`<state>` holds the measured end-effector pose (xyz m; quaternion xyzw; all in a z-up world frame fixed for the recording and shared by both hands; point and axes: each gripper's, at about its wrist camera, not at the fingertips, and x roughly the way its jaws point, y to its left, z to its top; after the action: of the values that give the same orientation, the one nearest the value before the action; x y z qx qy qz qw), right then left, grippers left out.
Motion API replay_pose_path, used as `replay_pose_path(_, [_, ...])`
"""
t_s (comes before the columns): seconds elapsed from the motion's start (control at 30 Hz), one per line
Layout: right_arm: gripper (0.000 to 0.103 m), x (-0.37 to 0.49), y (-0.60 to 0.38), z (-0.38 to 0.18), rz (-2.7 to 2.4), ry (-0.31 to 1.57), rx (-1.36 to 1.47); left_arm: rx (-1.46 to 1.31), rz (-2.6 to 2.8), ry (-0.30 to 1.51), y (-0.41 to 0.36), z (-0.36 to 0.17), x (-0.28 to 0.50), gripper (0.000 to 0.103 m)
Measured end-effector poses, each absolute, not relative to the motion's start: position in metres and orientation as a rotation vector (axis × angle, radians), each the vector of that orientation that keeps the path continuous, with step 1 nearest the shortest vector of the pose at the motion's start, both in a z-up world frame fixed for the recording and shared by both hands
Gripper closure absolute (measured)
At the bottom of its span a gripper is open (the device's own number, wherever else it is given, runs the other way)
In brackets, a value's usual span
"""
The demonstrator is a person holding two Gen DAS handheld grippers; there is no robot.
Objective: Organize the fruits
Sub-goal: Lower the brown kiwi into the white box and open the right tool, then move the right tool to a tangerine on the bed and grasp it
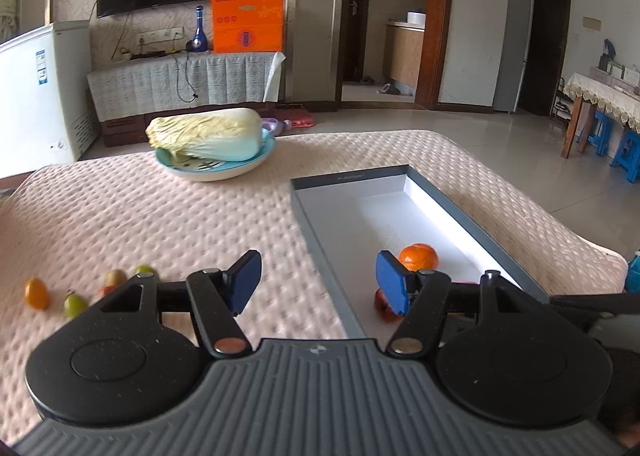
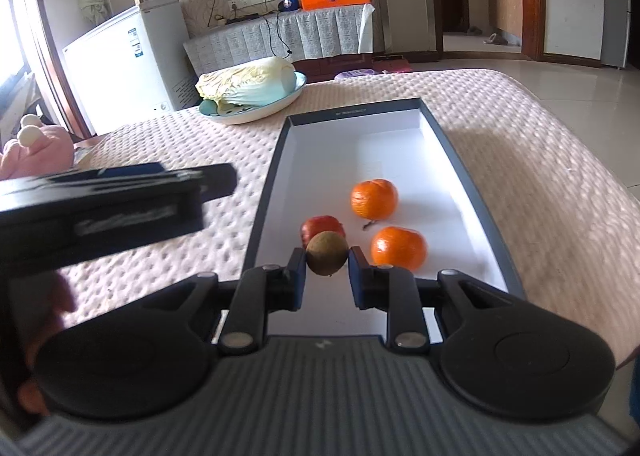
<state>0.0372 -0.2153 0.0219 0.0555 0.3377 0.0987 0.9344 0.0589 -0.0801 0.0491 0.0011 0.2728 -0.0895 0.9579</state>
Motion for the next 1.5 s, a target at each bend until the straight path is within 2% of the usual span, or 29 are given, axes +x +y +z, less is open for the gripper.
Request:
replay_pose_path(0.3, [0.077, 0.041, -0.207, 0.021, 0.199, 0.689, 0.136, 0.017, -0.162, 0.567, -0.063, 0.054, 0.020, 0.034])
replay_pose_path(0.7, [0.076, 0.041, -0.209, 0.020, 0.151, 0.680, 0.142, 0.035, -0.169, 0.573, -0.056, 0.047, 0.017, 0.034])
replay_pose_path(1.5, [0.070, 0.024, -0.193, 0.045, 0.195, 0.500, 0.213, -0.038, -0.021, 0.577, 0.018, 0.046, 0.022, 0.032])
